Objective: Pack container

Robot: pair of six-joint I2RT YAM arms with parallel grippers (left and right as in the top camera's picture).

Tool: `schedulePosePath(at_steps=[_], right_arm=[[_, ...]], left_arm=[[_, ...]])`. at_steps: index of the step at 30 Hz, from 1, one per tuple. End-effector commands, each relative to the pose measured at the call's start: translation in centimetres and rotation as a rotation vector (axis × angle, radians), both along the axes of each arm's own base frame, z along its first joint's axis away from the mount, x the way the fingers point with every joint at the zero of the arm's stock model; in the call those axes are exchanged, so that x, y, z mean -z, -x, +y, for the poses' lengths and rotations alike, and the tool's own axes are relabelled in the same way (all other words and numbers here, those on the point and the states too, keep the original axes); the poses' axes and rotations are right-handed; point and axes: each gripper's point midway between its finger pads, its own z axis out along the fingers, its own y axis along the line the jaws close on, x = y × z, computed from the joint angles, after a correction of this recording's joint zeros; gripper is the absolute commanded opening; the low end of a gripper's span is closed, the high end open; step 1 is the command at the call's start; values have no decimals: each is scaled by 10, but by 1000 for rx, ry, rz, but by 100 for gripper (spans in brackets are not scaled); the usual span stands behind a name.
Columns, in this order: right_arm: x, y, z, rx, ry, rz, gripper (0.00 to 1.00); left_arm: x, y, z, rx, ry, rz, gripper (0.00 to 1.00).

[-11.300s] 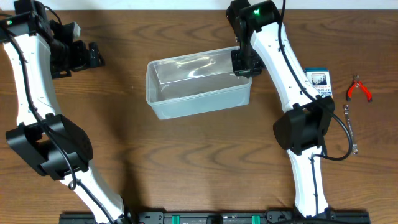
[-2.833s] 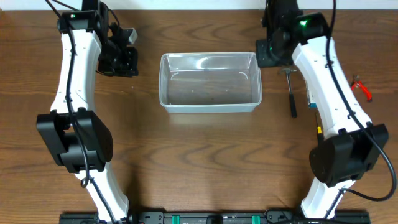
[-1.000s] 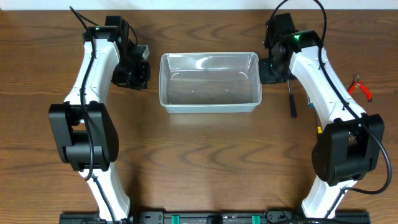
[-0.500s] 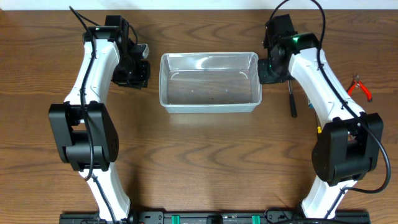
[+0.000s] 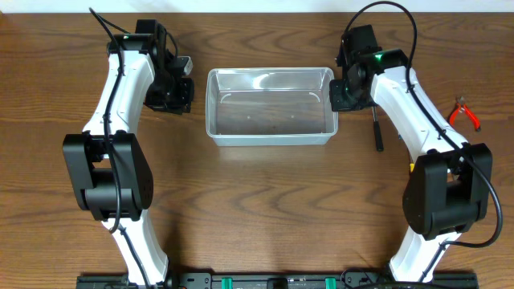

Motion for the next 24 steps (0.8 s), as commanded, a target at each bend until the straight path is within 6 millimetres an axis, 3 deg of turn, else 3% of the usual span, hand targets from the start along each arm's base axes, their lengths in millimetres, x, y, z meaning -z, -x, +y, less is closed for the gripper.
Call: schedulePosePath(at_steps=[1,6,24], right_arm=[[14,2,1,0,-15,36,1],[22,4,3,-3,-21,60,1],[23,4,3,-2,-21,61,1]], left_arm=[[8,2,-4,-2,16,24,5],[8,2,-8,9,16,23,6],[8,3,-19,34,16,20,6]])
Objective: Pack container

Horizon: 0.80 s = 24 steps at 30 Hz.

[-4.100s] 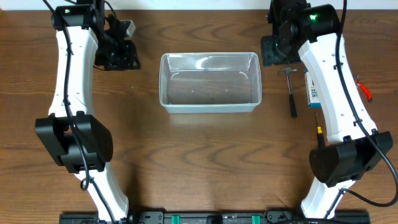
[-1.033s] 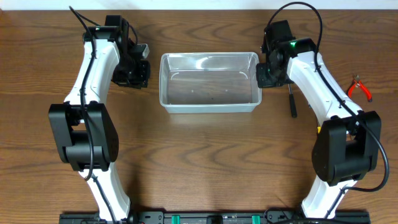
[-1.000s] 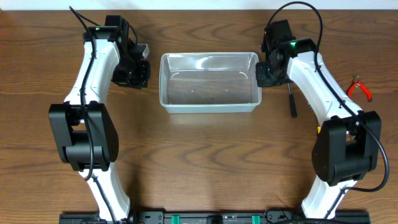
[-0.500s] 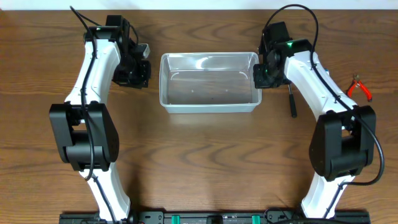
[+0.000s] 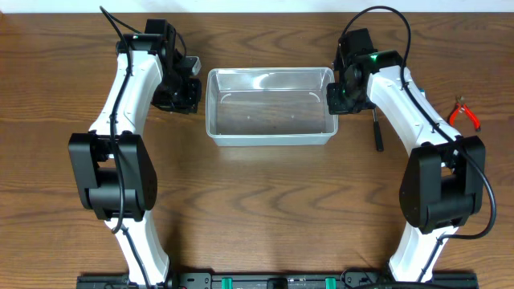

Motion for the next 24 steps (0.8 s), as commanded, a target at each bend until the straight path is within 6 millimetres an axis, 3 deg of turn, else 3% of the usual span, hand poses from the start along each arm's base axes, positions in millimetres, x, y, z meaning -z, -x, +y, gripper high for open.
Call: schedulePosePath(at_steps=[1,24], right_arm=[[5,1,-2,4,-2,13,1],[5,2,-1,2,-8,17,1]], left_arm=[[8,3,-3,-4,14,28,6],[4,3,-31,32,88,20,6]])
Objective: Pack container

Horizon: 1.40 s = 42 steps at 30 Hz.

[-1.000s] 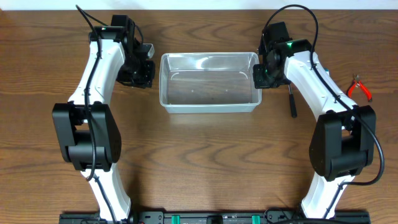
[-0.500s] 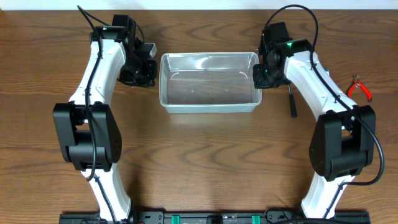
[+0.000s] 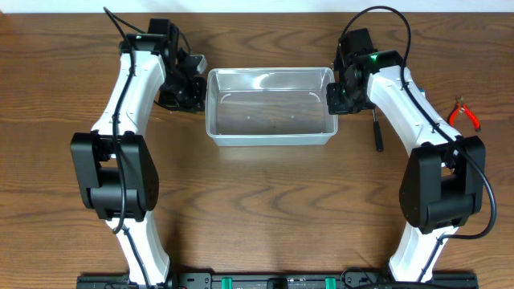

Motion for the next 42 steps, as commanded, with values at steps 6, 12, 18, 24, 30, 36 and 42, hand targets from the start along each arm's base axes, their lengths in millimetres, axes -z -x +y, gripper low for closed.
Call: schedulePosePath(at_steps=[6,12,18,24,30,36,42], right_arm=[[5,3,-2,3,-4,22,1],[6,5,-2,3,-2,29,1],[6,7,-3,3,0,39,1],[6,8,-3,3,0,39,1],[6,8,0,0,-13,42,1],[6,8,0,0,-14,42,1],[6,8,0,0,-14,42,1]], left_arm=[[8,4,-14,22,12,25,6],[8,3,-14,22,12,22,6],[8,3,-15,22,13,23,6],[8,6,-14,21,12,33,6],[8,9,-15,24,11,46,6],[8,12,-23,44,10,48,6],[8,15,-35,74,9,47,6]])
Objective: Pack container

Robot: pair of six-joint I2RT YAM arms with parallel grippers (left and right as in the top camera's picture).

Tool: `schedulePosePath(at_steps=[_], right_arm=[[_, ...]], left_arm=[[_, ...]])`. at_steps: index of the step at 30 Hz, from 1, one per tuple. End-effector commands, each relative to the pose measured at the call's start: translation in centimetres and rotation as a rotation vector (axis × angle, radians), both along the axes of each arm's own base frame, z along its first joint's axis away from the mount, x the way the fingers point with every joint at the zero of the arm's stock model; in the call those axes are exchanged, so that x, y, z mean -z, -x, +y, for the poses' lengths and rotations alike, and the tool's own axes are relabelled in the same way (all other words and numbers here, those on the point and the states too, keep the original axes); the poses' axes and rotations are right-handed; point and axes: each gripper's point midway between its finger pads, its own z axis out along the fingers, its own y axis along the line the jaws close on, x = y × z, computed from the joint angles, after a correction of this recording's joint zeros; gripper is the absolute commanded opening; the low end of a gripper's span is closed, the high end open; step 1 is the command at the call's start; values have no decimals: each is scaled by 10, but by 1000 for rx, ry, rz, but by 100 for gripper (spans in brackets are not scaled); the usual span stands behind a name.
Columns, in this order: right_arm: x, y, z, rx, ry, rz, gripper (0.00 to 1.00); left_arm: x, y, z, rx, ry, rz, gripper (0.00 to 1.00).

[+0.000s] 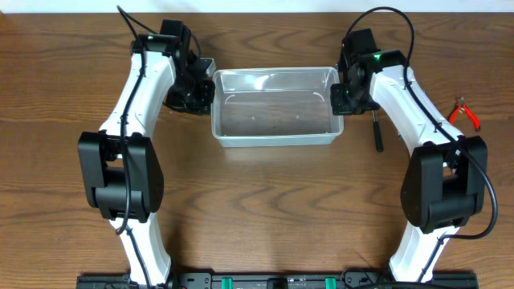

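A clear plastic container [277, 128] stands empty at the middle of the far half of the table. My left gripper [201, 88] is pressed against the container's left wall, with a small grey block beside its tip at the rim. Over the right wall sits my right gripper [343, 90]. The wrists hide both pairs of fingers, so neither state shows. A black screwdriver [377, 130] lies just right of the container, under the right arm. Red-handled pliers [465, 113] lie near the right edge.
The wooden table [265, 209] runs bare from the container toward the arm bases. Both arms arch in from the near corners, and their elbows stand beside the container's ends.
My left gripper has moved right, from just beside the container's left wall to against it. The container and my right gripper both sit slightly further right. The screwdriver and pliers lie unmoved.
My left gripper began well left of the container and was closer to its left wall at each later moment, ending against it. My right gripper stayed at the right wall throughout. The container kept its place until now, when it sits a little rightward.
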Motion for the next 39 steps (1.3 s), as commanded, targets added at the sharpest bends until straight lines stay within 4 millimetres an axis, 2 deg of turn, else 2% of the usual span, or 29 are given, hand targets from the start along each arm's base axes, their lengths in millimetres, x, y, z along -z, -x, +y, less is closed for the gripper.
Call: schedulePosePath(at_steps=[1,19,29,39], right_arm=[[5,5,10,-17,-37,24,1],[6,10,10,-18,-33,46,1],[6,13,16,-26,-65,57,1],[6,19,18,-31,-64,79,1]], left_arm=[[6,7,-21,29,39,34,6],[6,8,-21,29,39,37,6],[6,10,-21,29,38,46,6],[6,14,-36,71,37,43,6]])
